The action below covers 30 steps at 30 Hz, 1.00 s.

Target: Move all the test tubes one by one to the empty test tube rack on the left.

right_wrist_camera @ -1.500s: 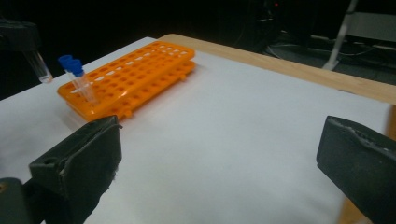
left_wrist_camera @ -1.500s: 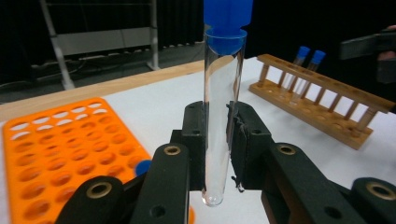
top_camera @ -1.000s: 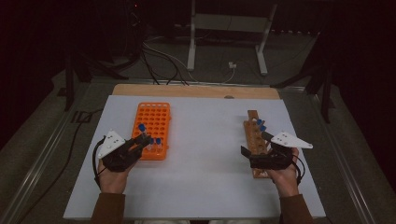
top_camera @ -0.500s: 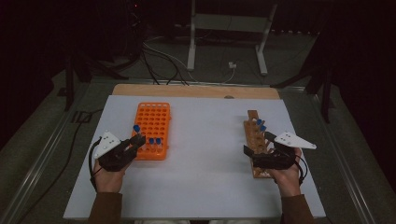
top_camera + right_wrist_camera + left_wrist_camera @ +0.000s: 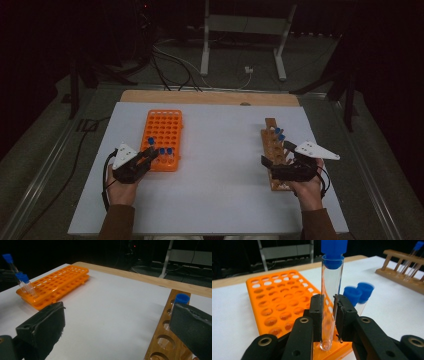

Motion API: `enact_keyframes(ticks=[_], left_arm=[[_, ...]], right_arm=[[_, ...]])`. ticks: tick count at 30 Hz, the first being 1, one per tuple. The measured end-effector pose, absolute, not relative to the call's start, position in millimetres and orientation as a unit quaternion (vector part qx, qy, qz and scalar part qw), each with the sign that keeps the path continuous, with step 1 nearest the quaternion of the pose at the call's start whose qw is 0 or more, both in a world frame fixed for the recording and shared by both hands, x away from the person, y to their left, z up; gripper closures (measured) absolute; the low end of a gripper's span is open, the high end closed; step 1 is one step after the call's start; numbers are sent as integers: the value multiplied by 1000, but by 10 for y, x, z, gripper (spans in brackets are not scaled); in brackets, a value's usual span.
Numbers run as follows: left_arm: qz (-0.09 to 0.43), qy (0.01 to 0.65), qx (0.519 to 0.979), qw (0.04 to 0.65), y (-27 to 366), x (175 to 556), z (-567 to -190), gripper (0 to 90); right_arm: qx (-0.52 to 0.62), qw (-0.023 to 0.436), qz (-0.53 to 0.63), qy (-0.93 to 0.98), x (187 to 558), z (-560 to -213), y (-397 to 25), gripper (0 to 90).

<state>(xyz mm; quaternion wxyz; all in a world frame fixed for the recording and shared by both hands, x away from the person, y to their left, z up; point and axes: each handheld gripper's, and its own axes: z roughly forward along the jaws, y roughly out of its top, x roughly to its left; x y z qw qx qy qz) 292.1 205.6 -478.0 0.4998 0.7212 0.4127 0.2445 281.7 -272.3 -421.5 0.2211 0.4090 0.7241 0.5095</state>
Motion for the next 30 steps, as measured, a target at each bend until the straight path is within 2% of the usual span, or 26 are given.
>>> enact_keyframes(ticks=[17,30], left_arm=[[234,441,763,411,1920,2991,-4919,785],[230,444,763,410,1945,2958,-4940,778]], right_arm=[[403,215,510,729,2811,-4225,-2711,2],[402,214,511,729,2810,-4225,-2710,3]])
